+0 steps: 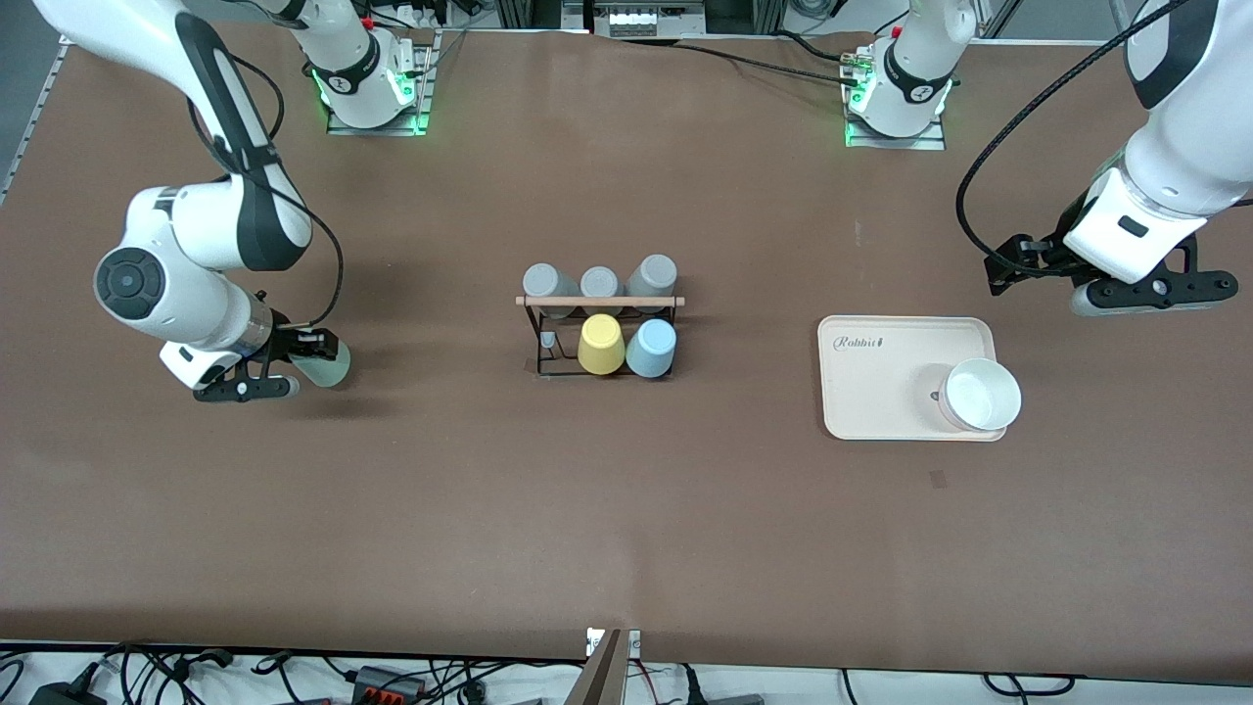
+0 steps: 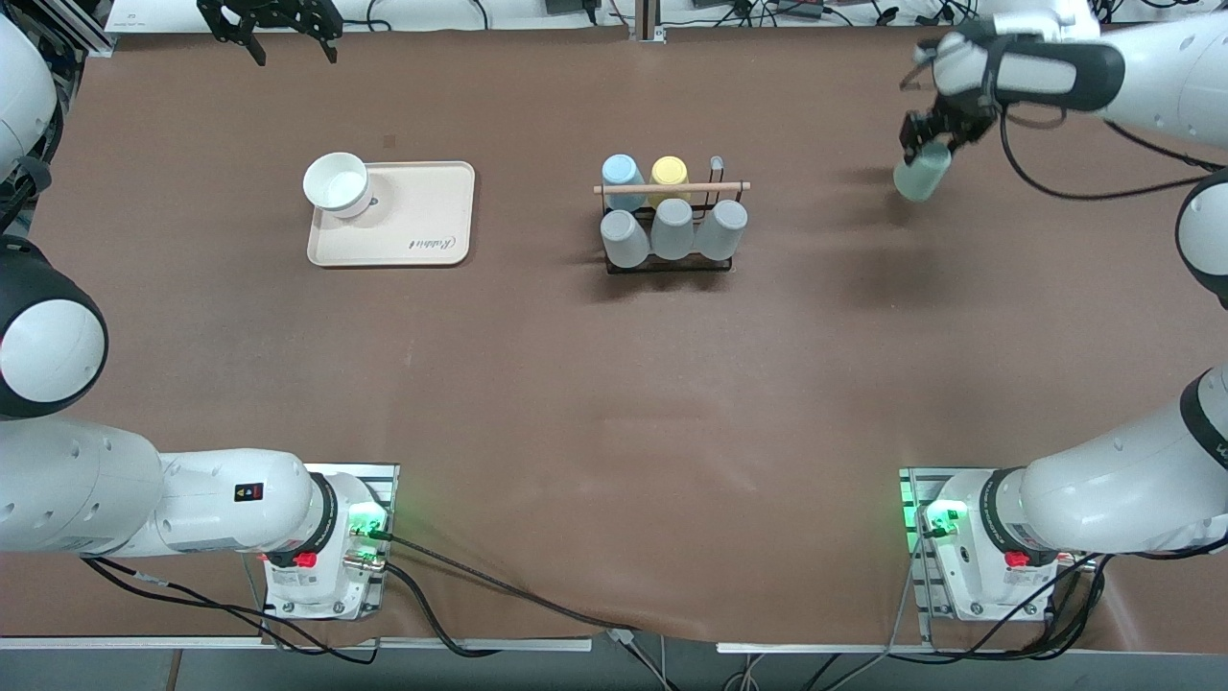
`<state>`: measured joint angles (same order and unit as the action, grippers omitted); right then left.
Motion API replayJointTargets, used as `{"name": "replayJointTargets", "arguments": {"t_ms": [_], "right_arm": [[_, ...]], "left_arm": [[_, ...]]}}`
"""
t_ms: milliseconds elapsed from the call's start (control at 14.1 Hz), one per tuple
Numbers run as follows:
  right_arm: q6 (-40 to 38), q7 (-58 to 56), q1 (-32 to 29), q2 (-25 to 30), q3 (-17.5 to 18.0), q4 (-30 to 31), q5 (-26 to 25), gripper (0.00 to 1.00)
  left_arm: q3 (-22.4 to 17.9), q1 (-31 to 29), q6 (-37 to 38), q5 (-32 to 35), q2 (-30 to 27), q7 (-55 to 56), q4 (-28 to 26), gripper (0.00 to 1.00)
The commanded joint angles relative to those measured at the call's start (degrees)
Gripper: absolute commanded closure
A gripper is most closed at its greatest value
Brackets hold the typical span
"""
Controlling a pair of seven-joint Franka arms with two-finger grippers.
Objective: Hang scattered cups on rack with three cups
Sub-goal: 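Grasp the pale teal cup with the right gripper and lift it, then carry the teal cup to the rack beside the yellow cup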
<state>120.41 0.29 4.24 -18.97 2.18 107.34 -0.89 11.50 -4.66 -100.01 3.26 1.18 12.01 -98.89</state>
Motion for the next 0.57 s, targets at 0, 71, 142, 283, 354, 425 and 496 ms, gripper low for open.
{"name": "replayJointTargets", "arguments": {"t_ms": [0, 71, 142, 283, 354, 425, 496], "right_arm": [[-10.35, 1.63, 4.80, -3.07, 0.63, -13.08, 1.67, 0.85], [-12.90, 4.43, 6.21, -4.65, 0.63, -16.86, 3.68, 0.85], [-14.84, 7.50, 7.61, -6.15, 0.63, -20.30, 5.45, 0.85], [-15.47, 11.82, 10.77, -7.48, 0.63, -23.22, 6.69, 0.85], [-15.47, 13.84, 12.71, -8.18, 0.63, -24.45, 6.52, 0.85], [-15.47, 15.95, 14.47, -8.44, 0.63, -25.33, 6.43, 0.85], [-15.39, 19.10, 15.96, -9.06, 0.63, -26.21, 6.26, 0.85]], "left_arm": [[0.19, -0.88, -0.45, -1.15, -1.10, -1.73, -0.78, 0.00], [0.10, -0.88, -0.45, -1.15, -1.10, -1.82, -0.78, 0.00], [0.10, -0.88, -0.45, -1.15, -1.10, -1.82, -0.78, 0.00], [0.10, -1.05, -0.45, -1.15, -1.10, -1.82, -0.78, 0.00], [0.01, -1.14, -0.45, -1.15, -1.10, -1.82, -0.78, 0.00], [0.01, -1.23, -0.45, -1.15, -1.10, -2.08, -0.78, 0.00], [0.01, -1.40, -0.45, -1.15, -1.10, -2.78, -0.78, 0.00]]}}
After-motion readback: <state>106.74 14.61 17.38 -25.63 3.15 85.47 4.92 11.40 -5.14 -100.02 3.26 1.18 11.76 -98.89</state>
